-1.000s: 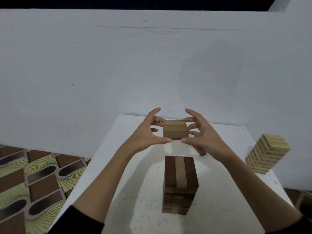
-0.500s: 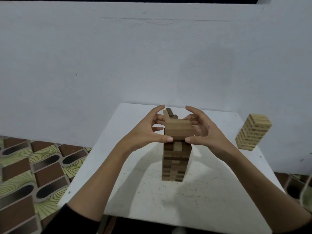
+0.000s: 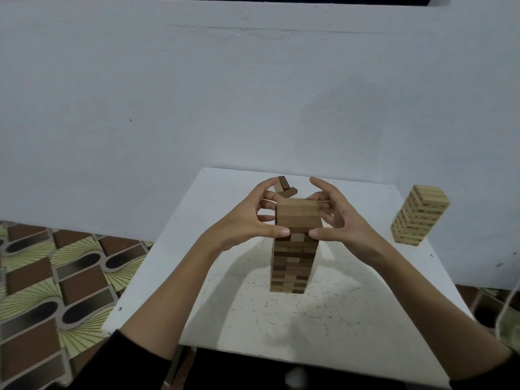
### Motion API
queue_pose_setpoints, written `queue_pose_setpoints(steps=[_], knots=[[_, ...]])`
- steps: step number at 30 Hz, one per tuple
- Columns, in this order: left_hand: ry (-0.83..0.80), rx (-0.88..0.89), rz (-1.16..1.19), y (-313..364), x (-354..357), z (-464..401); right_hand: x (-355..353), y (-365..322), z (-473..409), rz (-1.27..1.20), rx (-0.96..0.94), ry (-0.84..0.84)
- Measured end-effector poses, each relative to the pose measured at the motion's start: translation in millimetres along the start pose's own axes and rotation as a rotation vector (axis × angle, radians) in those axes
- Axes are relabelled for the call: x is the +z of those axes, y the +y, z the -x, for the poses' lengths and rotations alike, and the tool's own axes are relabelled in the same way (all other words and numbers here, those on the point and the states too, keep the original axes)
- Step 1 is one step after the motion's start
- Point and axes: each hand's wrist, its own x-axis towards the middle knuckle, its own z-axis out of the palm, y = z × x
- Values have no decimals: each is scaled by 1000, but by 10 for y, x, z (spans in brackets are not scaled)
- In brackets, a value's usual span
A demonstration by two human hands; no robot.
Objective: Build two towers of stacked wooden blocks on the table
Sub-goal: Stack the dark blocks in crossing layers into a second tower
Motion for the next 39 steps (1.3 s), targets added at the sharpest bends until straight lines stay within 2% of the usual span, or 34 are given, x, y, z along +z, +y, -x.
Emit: queue_pose_setpoints(steps=[8,16,24,32,35,39], knots=[[-5,-11,-134,24,54,10,33,-47,23,148,2,-7],[5,21,-147,-6,110,10,55,-70,20,248,-22,11],[44,32,-149,-43,134,5,73,-65,26,267,-21,7],[43,60,-108,-9,168,66,104,-67,37,182,31,14],[44,52,-18,-34,203,124,163,-83,84,98,54,57],[113,-62,249,-77,348,171,343,-95,166,-48,160,167]])
